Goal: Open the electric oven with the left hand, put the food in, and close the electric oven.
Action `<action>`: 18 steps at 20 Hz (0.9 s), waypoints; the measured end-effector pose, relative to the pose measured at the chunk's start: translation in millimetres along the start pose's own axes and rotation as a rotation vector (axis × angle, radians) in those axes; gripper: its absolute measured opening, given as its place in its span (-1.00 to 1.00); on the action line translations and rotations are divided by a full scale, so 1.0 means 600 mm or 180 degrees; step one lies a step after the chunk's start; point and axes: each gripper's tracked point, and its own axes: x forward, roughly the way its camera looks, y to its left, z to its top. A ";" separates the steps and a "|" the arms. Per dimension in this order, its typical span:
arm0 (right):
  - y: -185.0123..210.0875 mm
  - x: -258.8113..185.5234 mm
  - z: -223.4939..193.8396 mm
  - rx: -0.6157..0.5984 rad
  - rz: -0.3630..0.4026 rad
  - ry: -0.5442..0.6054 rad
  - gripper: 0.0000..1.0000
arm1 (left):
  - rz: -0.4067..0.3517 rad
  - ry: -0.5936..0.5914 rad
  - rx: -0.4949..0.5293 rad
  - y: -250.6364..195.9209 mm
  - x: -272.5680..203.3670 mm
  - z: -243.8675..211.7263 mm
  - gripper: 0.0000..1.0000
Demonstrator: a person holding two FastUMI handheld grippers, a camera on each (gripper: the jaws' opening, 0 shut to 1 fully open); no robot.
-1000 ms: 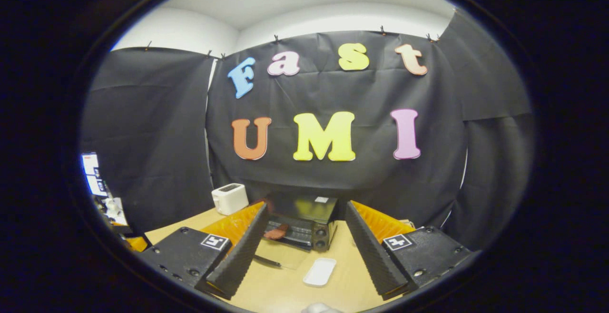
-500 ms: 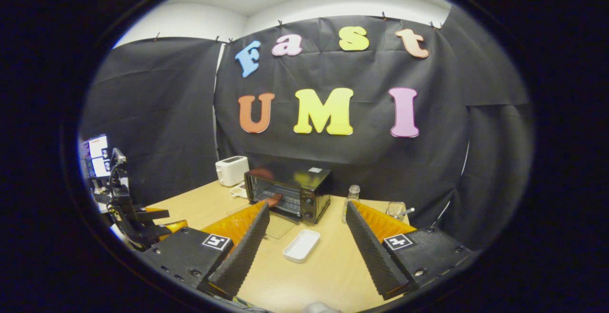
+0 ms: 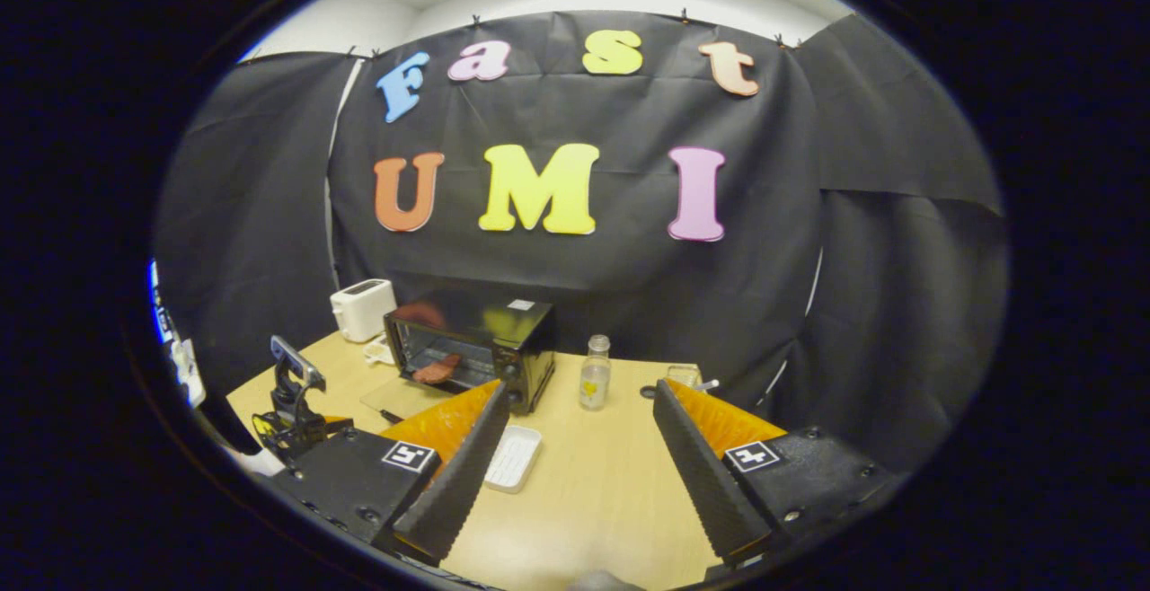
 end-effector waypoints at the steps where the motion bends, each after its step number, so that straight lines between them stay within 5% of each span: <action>1: -0.001 0.000 -0.002 0.0007 -0.0103 0.0031 1.00 | -0.0066 0.0028 0.0015 -0.005 0.020 -0.005 0.94; 9: 0.024 -0.017 -0.025 -0.0032 -0.0567 0.0268 1.00 | -0.0202 0.0156 0.0073 0.009 0.125 -0.036 0.94; 18: 0.037 -0.022 -0.026 0.0081 -0.0711 0.0257 1.00 | -0.0240 0.0137 0.0057 0.018 0.118 -0.018 0.94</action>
